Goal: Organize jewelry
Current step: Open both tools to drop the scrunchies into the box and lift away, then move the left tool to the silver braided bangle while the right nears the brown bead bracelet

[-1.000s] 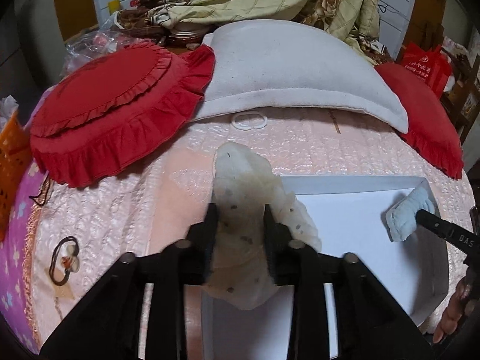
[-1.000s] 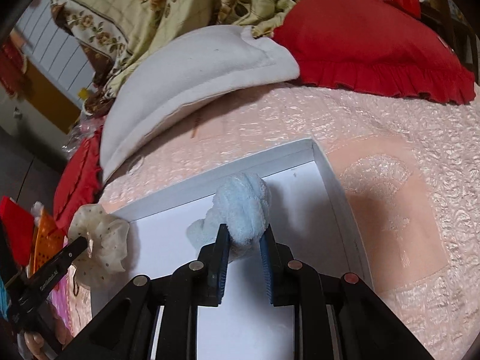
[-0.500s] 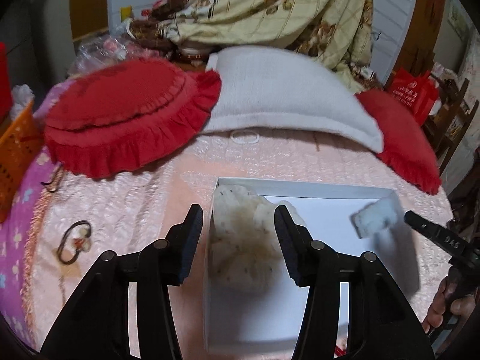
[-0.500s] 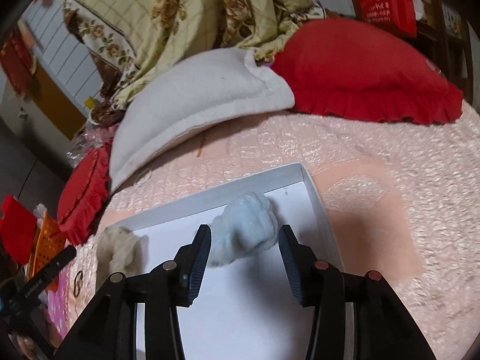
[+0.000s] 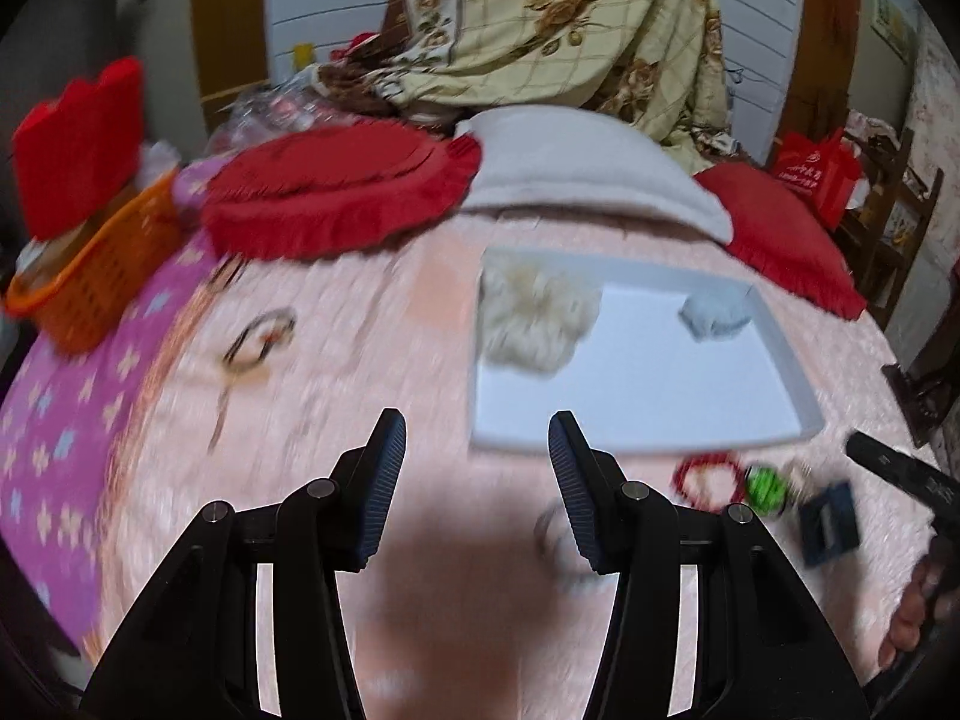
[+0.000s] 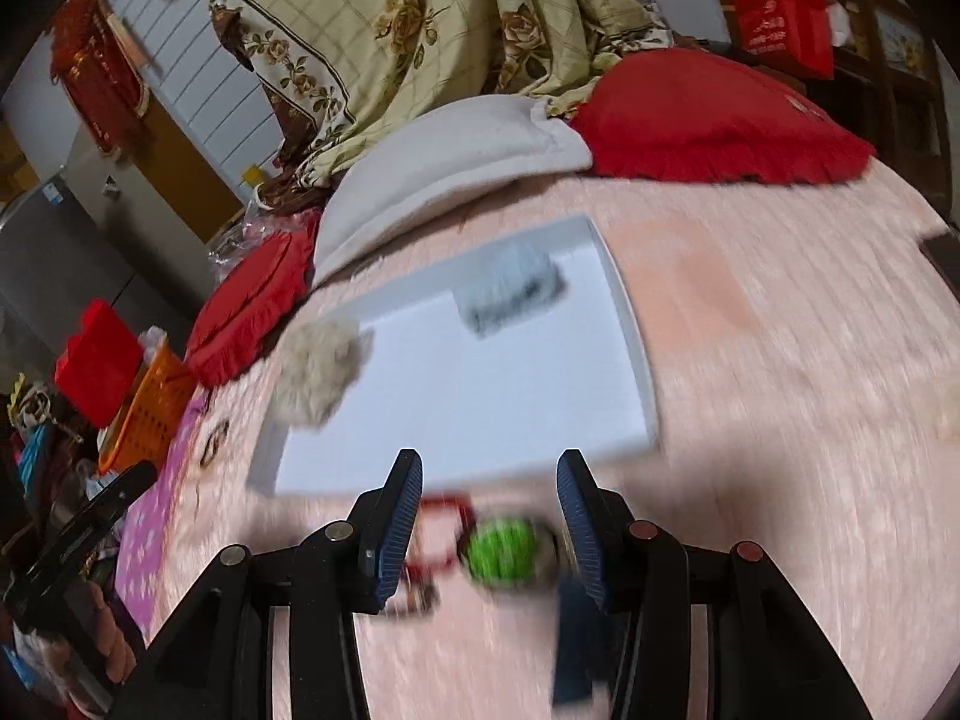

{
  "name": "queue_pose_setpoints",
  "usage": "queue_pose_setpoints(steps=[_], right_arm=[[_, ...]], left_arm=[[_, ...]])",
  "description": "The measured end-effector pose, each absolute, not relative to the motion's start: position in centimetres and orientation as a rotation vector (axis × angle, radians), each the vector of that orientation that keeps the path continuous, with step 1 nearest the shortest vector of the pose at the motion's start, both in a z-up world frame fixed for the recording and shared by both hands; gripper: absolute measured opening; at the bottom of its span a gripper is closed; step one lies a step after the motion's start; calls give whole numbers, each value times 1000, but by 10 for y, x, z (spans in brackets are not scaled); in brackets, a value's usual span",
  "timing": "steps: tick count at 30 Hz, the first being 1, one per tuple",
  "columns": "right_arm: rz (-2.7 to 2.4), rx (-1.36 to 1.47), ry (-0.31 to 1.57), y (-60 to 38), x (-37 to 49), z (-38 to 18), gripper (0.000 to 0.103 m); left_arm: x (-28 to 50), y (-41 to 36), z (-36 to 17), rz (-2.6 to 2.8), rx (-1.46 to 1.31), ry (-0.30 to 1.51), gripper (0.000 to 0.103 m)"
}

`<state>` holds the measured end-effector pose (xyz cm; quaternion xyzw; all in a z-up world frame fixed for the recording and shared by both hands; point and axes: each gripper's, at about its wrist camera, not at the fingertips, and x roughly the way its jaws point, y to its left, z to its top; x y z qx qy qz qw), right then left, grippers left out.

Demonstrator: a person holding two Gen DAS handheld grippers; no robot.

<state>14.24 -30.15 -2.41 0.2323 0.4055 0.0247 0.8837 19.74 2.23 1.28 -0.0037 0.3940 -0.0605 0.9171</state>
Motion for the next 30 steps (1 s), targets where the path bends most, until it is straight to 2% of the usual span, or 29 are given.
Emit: queue_pose_setpoints(steps=[7,11,16,22,30], right_arm=[[-15,492,781,-276,65,-51,45],[4,434,824,-261,64,-63,45],[-10,434,817,-261,60,-63,45],[9,432,834,-257,62,-68,45],[49,382,856,-243,74,-74,45]], left_arm=[[119,32,-35,16,-23,781,49],[105,21,-65,-9,30,870,49],[95,13,-72,-60,58,855,49],[114,16,-64,-105,17,879,49],[177,13,-51,-181,1,905,49]])
